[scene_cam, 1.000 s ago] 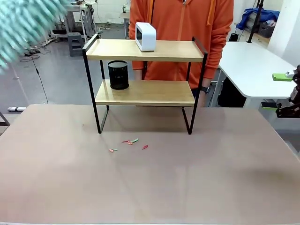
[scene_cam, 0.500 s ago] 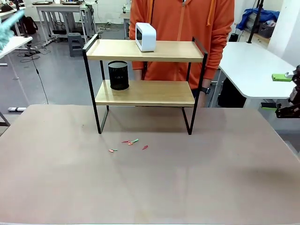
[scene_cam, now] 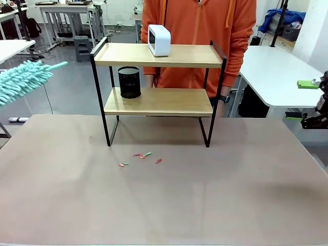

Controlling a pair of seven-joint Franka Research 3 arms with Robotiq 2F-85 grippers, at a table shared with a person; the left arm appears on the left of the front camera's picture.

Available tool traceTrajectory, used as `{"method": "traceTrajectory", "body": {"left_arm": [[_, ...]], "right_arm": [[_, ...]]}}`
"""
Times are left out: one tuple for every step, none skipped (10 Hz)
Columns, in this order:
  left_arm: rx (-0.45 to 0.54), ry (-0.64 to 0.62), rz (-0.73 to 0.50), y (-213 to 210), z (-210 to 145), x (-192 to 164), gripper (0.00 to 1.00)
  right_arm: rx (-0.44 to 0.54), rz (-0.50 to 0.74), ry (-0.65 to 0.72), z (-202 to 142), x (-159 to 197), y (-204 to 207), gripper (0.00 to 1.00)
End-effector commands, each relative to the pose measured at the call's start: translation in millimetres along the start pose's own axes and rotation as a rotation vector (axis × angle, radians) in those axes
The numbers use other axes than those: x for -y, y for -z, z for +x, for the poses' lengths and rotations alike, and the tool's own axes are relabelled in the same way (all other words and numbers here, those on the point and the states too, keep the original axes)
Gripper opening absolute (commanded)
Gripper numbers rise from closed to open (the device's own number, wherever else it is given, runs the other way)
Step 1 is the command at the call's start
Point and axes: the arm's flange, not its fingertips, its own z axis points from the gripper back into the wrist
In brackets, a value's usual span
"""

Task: Clean the shelf.
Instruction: Hand the Duster back to the human.

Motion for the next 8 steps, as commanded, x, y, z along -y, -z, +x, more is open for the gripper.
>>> {"method": "traceTrajectory", "body": {"left_arm": [[0.040, 0.073, -0.020, -12.5, -0.2, 11.5, 0.18], [0.040, 0.073, -0.020, -12.5, -0.2, 11.5, 0.18], [0.040, 0.073, -0.020, -12.5, -0.2, 11.5, 0.18], [0.040, 0.073, -0.020, -12.5, -0.2, 11.5, 0.18], [0.040, 0.073, -0.020, -12.5, -0.2, 11.5, 0.18], [0.040, 0.073, -0.020, -12.5, -0.2, 11.5, 0.18], [0.040, 0.073, -0.020, -12.5, -0.2, 11.5, 0.18], [0.040, 0.073, -0.020, -12.5, -0.2, 11.5, 0.18]], "right_arm": [[-0.001, 0.007, 0.004, 0.0, -4.0, -0.4, 1.00], [-0.001, 0.007, 0.004, 0.0, -4.0, -0.4, 1.00], [-0.001, 0.007, 0.004, 0.0, -4.0, -0.4, 1.00], [-0.001, 0.007, 0.004, 0.0, -4.0, -0.4, 1.00], [-0.001, 0.007, 0.004, 0.0, -4.0, -0.4, 1.00], [-0.001, 0.007, 0.004, 0.0, -4.0, -0.4, 1.00], [-0.001, 0.007, 0.004, 0.0, -4.0, -0.4, 1.00], [-0.001, 0.007, 0.004, 0.0, -4.0, -0.4, 1.00]]}}
